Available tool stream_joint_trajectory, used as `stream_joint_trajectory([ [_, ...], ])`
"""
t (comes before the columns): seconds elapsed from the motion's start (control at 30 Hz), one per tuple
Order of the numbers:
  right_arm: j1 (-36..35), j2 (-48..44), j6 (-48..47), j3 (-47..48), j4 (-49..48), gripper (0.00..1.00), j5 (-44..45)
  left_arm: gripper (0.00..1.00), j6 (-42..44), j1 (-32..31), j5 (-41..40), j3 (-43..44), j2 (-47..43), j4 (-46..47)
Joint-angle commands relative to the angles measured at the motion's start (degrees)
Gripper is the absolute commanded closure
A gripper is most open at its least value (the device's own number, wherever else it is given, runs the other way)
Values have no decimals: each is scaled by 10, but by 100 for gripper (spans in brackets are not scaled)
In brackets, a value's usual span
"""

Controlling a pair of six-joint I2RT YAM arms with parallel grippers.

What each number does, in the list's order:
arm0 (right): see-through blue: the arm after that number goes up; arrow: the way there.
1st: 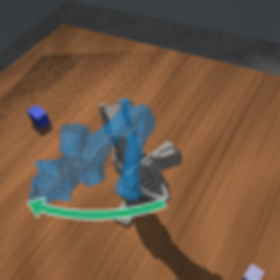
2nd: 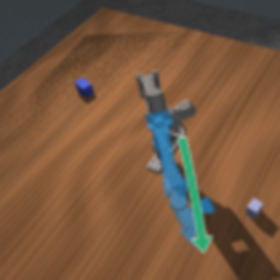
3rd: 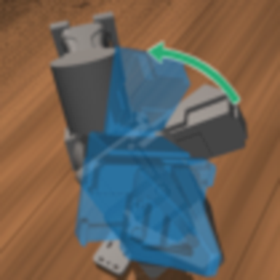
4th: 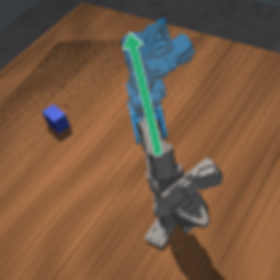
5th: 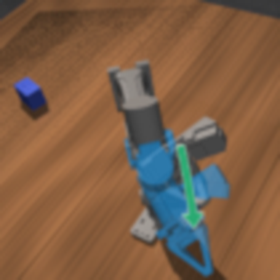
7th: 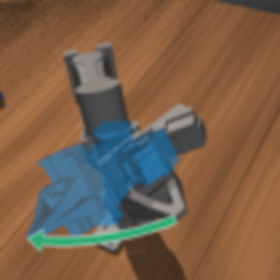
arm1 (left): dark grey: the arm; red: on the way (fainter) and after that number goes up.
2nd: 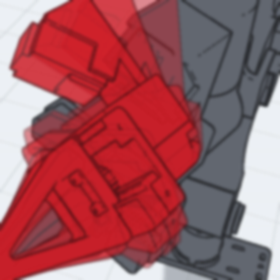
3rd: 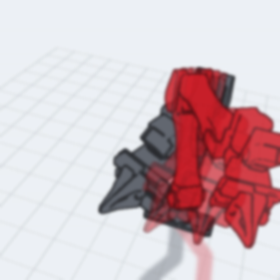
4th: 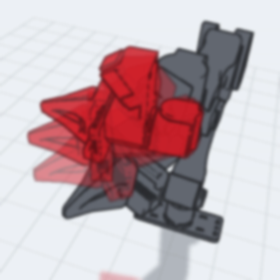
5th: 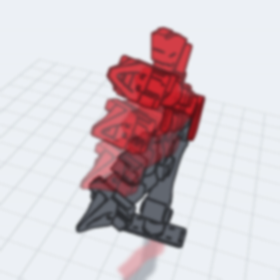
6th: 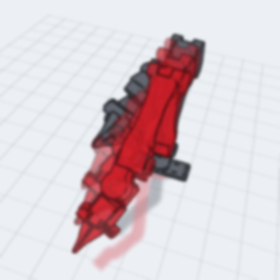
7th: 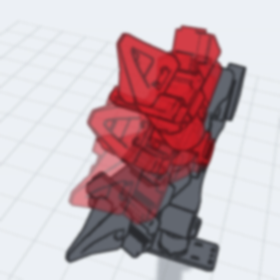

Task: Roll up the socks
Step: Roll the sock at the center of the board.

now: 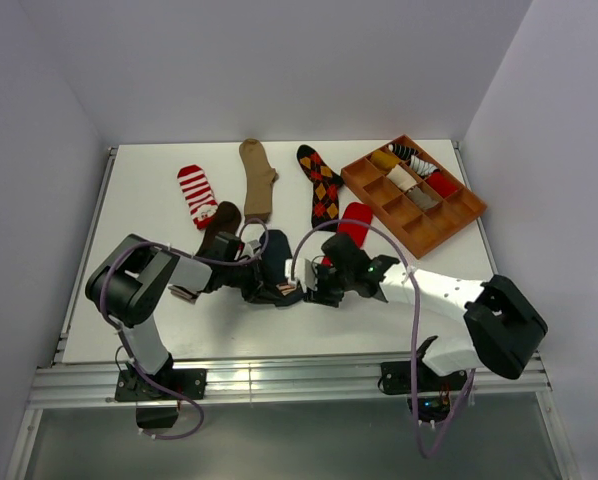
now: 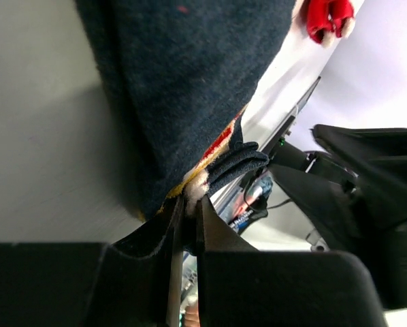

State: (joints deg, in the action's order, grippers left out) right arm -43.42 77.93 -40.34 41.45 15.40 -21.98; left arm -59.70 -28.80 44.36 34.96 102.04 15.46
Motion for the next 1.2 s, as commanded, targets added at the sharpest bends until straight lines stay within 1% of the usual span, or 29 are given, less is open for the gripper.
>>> stream_joint_trajectory([
  [0.0, -33, -33, -66, -41, -115, 44, 45, 100, 19, 1, -16, -8, 22, -70],
  [0.17, -120, -62, -104, -125, -231, 43, 112, 100, 40, 2, -23, -16, 19, -95],
  [0.27, -156, -60, -115, -144, -259, 42, 130, 100, 51, 2, -28, -23, 16, -110],
  [0.5, -207, -31, -144, -169, -340, 42, 173, 100, 66, 2, -34, -31, 11, -126],
  [0.63, -214, -14, -155, -157, -332, 44, 162, 100, 71, 3, -33, -32, 12, -127],
  [0.77, -217, 0, -153, -144, -320, 48, 150, 100, 78, 2, -33, -31, 13, -134],
  [1.17, -217, 57, -154, -124, -337, 50, 149, 100, 111, 4, -24, -24, 19, -153],
])
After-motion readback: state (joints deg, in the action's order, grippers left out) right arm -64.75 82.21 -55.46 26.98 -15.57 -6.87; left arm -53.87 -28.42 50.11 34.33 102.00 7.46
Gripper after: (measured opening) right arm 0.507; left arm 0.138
